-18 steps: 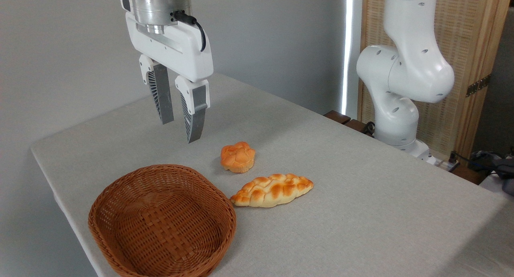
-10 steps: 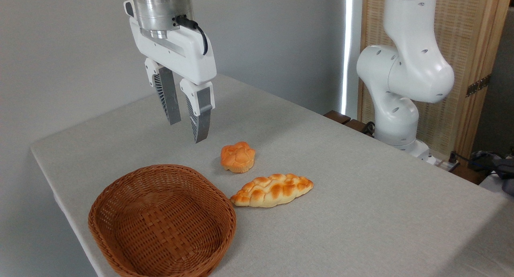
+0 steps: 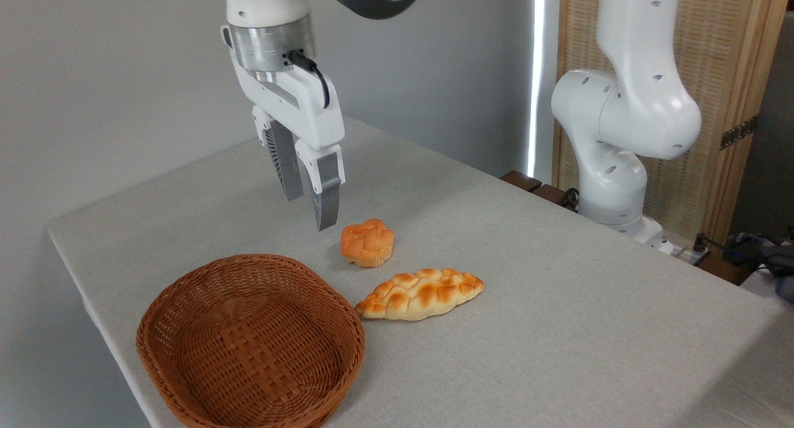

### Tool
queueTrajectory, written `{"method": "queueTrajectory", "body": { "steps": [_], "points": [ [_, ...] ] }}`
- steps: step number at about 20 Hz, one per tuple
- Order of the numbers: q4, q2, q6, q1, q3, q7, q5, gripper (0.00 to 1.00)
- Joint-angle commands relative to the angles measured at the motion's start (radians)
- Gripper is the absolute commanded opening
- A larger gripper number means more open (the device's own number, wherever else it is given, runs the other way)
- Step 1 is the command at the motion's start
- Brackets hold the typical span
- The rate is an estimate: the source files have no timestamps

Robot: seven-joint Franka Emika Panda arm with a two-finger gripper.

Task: Put bread into the basket
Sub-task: 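Move the open gripper down toward the braided bread roll, then lower the gripper onto the braided roll and close on it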

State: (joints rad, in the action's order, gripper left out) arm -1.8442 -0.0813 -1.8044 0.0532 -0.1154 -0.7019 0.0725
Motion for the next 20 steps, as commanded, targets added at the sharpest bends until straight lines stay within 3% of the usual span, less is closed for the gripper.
{"method": "queueTrajectory", "body": {
  "steps": [1,3,8,16,20],
  "points": [
    [-0.186,-0.116,-0.098,-0.001,0.000,-0.129,-0.084,1.00],
    [-0.239,-0.130,-0.096,-0.003,0.000,-0.244,-0.135,1.00],
    [-0.335,-0.130,-0.092,-0.003,0.000,-0.450,-0.135,1.00],
    [-0.420,-0.127,-0.108,-0.012,0.010,-0.468,-0.138,1.00],
    [-0.421,-0.126,-0.110,-0.013,0.010,-0.470,-0.218,1.00]
  ]
}}
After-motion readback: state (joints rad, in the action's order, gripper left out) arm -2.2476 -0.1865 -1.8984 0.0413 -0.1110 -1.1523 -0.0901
